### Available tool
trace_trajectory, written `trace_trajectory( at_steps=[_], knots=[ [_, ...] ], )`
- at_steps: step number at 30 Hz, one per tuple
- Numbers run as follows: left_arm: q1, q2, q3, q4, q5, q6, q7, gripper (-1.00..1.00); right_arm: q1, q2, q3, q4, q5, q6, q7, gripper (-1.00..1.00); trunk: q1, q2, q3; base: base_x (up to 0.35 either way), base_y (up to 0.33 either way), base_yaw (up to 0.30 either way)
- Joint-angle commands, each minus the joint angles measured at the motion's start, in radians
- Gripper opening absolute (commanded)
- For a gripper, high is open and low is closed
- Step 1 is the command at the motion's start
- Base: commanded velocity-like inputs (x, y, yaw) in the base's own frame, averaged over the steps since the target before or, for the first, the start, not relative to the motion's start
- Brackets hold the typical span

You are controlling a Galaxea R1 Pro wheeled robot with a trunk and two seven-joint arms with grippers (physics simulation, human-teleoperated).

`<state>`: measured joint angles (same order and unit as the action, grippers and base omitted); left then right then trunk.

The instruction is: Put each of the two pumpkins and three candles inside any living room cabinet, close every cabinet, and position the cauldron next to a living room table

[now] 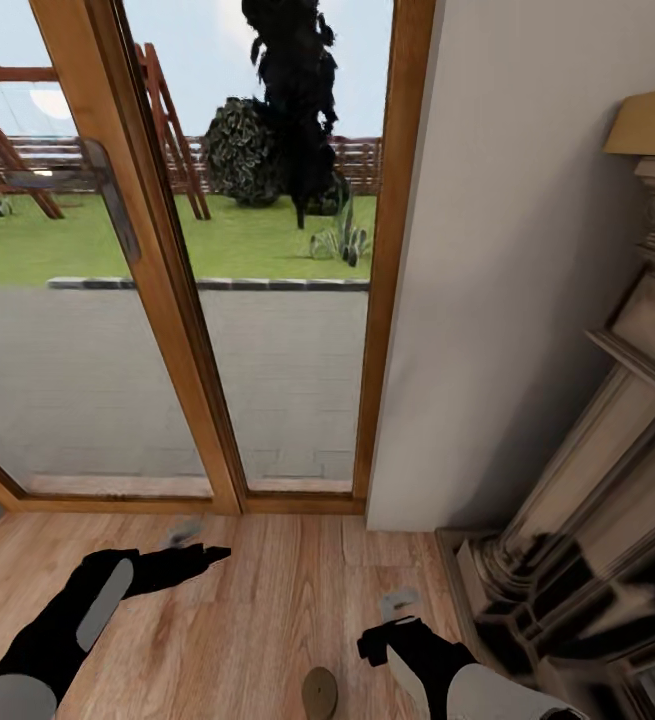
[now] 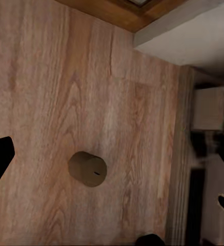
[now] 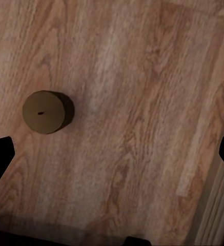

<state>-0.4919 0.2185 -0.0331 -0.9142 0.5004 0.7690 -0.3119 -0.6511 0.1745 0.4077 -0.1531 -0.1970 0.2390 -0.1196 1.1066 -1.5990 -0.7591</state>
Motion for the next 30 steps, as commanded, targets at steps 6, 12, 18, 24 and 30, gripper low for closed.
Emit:
trace_trajectory(
  at_steps=[6, 12, 18, 24, 30],
  knots=[
    [-0.013, -0.013, -0.004, -0.17, -0.004, 0.158, -0.246, 1.0, -0.003, 0.0, 0.0, -0.033, 0.0, 0.016, 0.0, 1.0, 0.0, 0.0, 0.0, 0.0, 0.0, 0.0],
    [-0.04, -0.087, -0.012, -0.262, -0.005, 0.234, -0.276, 1.0, -0.004, 0.0, 0.0, -0.072, -0.001, 0.018, 0.003, 1.0, 0.0, 0.0, 0.0, 0.0, 0.0, 0.0],
    [-0.127, -0.173, -0.107, -0.279, 0.001, 0.244, -0.285, 1.0, -0.004, 0.0, 0.0, -0.077, 0.001, 0.017, 0.009, 1.0, 0.0, 0.0, 0.0, 0.0, 0.0, 0.0],
    [-0.142, -0.243, -0.139, -0.42, 0.085, 0.237, -0.385, 1.0, -0.004, 0.0, -0.001, -0.078, -0.001, 0.017, 0.012, 1.0, 0.0, 0.0, 0.0, 0.0, 0.0, 0.0],
    [-0.143, -0.247, -0.126, -0.436, 0.13, 0.232, -0.427, 1.0, -0.004, 0.0, -0.001, -0.08, -0.001, 0.017, 0.014, 1.0, 0.023, -0.042, -0.019, 0.0, 0.0, 0.0]
  ],
)
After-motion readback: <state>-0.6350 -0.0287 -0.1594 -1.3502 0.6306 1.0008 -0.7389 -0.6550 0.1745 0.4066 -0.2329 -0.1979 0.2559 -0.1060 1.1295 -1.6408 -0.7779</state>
